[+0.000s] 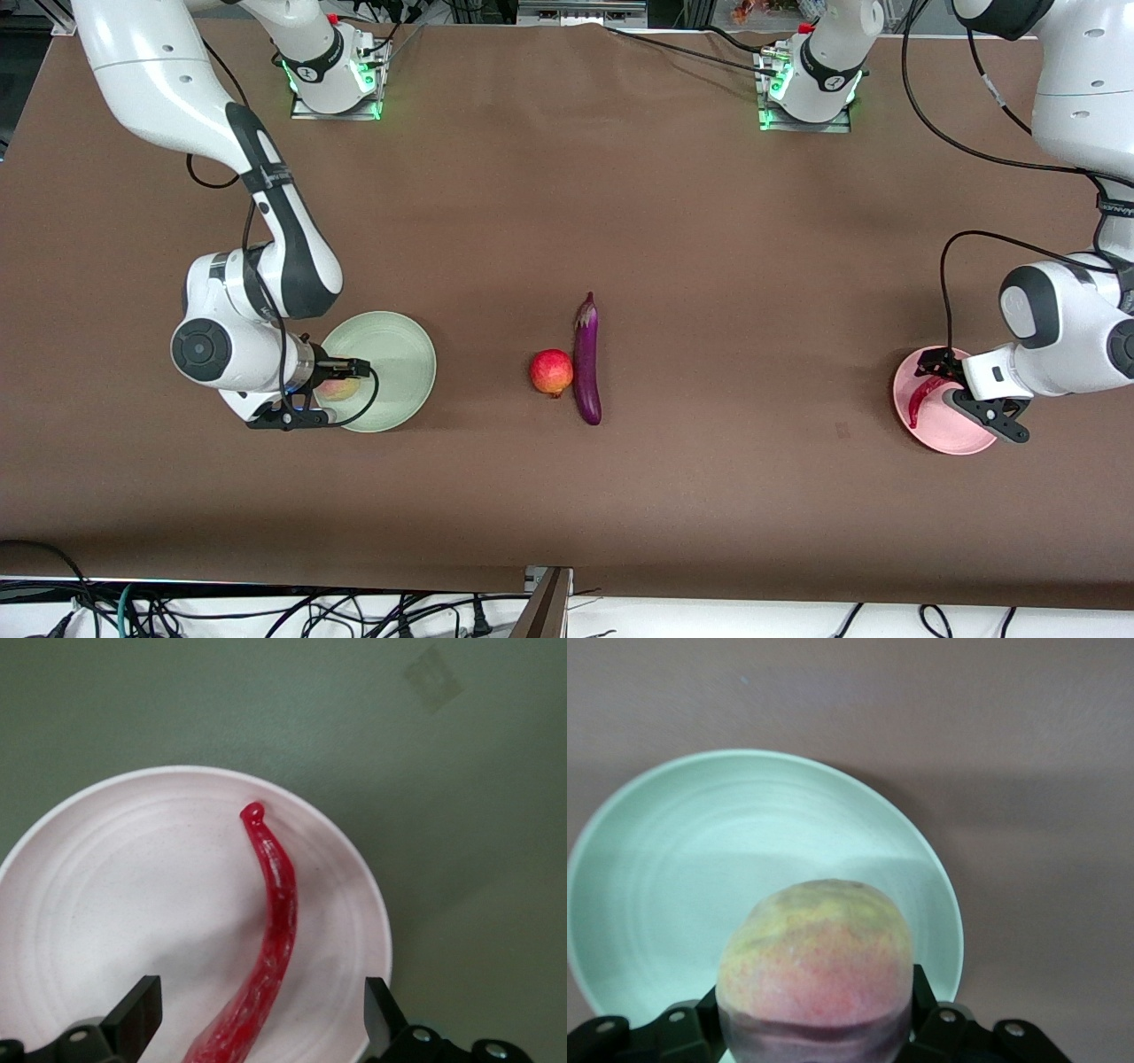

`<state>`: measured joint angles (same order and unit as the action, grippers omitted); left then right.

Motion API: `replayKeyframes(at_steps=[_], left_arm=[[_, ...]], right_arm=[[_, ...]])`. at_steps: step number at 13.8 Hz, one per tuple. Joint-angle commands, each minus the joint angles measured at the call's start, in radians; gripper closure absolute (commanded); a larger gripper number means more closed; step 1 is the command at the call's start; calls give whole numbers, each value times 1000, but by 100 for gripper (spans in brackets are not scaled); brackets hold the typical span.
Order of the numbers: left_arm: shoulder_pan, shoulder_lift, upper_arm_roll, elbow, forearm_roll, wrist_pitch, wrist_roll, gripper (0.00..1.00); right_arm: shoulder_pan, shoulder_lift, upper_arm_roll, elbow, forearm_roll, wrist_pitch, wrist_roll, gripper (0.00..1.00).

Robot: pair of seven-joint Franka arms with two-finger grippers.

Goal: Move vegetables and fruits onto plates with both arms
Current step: 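Carry the peach onto the green plate and open the right gripper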

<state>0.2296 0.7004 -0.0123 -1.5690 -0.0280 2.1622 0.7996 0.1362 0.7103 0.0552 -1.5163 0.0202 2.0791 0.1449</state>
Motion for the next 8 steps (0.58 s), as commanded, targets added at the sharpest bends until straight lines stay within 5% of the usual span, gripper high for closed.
replayKeyframes(at_steps=[1,8], left_arm=[[-22,-13,-1,84,-20,-149,-84,0],[-47,-27,-188,66,-89,-231,-437,0]], right_arm=[[3,11,15,-5,1,3,-5,77],[-3,50,15,-5,-5,27,-4,76]])
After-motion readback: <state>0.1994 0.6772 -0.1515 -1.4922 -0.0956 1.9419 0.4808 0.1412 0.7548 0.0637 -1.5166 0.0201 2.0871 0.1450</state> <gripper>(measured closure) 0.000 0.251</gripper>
